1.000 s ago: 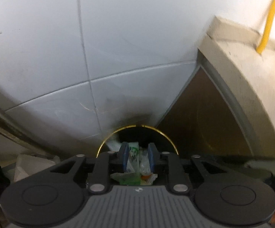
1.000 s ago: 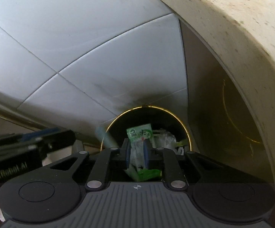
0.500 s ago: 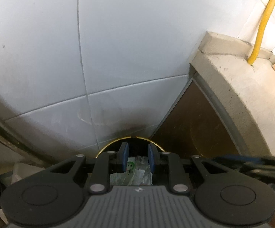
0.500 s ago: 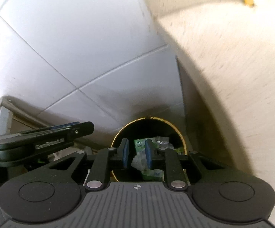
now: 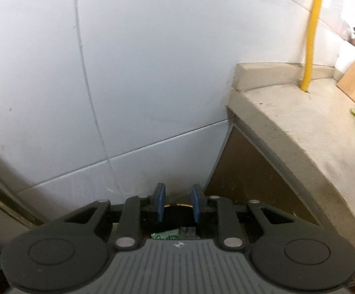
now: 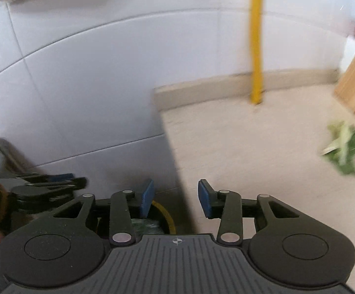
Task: Collect trash
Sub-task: 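Move both tools back up to the counter toward the green vegetable, then grasp the pale cabbage leaf with the left tool while the right tool grasps the green leaf, then carry the cabbage leaf and green leaf with both tools over the black bin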
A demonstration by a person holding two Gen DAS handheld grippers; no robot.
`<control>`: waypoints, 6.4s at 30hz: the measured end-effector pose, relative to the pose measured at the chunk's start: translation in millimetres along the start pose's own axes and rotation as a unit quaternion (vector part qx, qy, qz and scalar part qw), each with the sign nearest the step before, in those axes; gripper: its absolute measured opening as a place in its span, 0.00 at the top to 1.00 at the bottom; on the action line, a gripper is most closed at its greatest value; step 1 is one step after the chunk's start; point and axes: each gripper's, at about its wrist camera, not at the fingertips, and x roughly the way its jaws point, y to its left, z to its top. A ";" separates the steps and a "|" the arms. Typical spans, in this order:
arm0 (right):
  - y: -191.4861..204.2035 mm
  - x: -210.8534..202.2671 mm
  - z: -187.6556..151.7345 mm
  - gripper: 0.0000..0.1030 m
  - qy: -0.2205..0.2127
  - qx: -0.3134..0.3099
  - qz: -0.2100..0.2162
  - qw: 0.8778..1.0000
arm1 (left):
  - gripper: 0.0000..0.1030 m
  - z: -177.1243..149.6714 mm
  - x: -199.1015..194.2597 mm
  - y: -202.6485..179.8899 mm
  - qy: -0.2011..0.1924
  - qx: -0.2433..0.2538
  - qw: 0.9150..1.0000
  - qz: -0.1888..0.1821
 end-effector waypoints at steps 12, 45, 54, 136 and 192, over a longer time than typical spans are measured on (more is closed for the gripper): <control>-98.0 -34.9 -14.8 0.45 -0.031 0.053 -0.122 0.991 | 0.71 18.2 -57.2 -122.8 -0.081 0.112 0.985 -0.103; -266.0 -63.1 -66.0 0.32 -0.025 0.210 -0.257 0.943 | 0.63 71.4 3.7 -325.1 -0.047 0.261 0.938 -0.224; -277.0 -55.9 -52.7 0.30 -0.031 0.235 -0.265 0.934 | 0.63 102.7 46.3 -346.3 -0.019 0.260 0.929 -0.261; -291.5 10.7 -42.5 0.38 0.038 0.192 -0.151 0.969 | 0.75 80.8 65.8 -293.3 0.038 0.210 0.959 -0.188; -199.9 -84.9 -28.1 0.90 -0.090 0.196 0.034 0.976 | 0.96 53.5 -47.0 -201.7 -0.027 0.138 0.974 -0.177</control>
